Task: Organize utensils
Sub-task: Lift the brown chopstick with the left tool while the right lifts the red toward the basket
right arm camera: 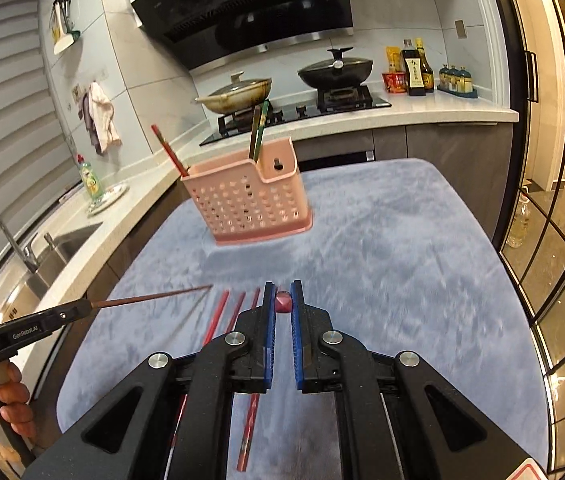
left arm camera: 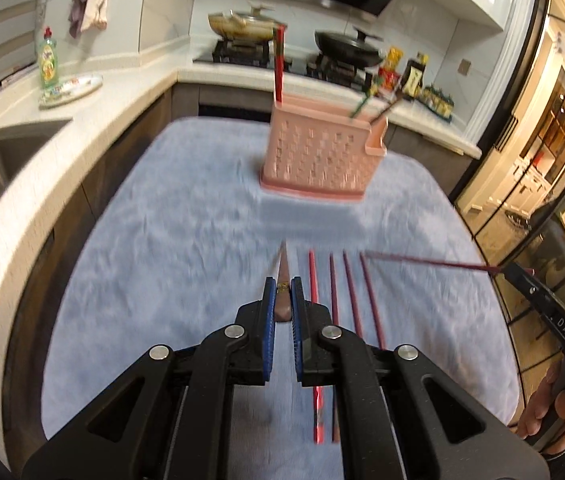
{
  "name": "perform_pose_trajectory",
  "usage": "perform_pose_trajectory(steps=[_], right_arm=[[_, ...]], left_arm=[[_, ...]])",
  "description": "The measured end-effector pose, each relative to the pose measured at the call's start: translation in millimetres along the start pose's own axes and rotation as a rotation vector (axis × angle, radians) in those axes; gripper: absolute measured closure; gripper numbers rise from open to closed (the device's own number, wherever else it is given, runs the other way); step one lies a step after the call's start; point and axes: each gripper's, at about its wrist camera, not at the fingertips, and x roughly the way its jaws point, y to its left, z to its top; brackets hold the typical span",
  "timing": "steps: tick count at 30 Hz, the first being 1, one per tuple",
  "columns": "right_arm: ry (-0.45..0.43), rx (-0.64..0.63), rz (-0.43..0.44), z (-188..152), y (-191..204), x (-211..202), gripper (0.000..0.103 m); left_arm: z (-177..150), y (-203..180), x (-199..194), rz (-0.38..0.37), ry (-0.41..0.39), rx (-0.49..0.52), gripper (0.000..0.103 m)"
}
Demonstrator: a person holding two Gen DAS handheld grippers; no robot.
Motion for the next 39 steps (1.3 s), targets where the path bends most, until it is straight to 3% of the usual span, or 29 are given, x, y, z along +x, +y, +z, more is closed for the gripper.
perform_pose_trajectory(steps=[8, 21, 29, 39], right_arm=[[-0.062, 0.006, -0.006, 39, -1, 1, 0.096], [-0.117, 0.002, 0.02, 73, 9, 3, 0.096], [-0.155, 0.023, 0.07, 102, 13, 1, 0.096], [-0.229, 0.04, 0.161, 161, 37, 12, 0.096]], left_arm=[[42, 1, -3, 0.025, -0.066, 0.005, 0.096], [79, 5, -4, 0.033, -0.104, -0.001, 0.096], [100, 2, -10, 0.018, -0.121, 0.01, 0.096], [157, -15, -28, -0.011, -0.221, 0.05, 0.096]])
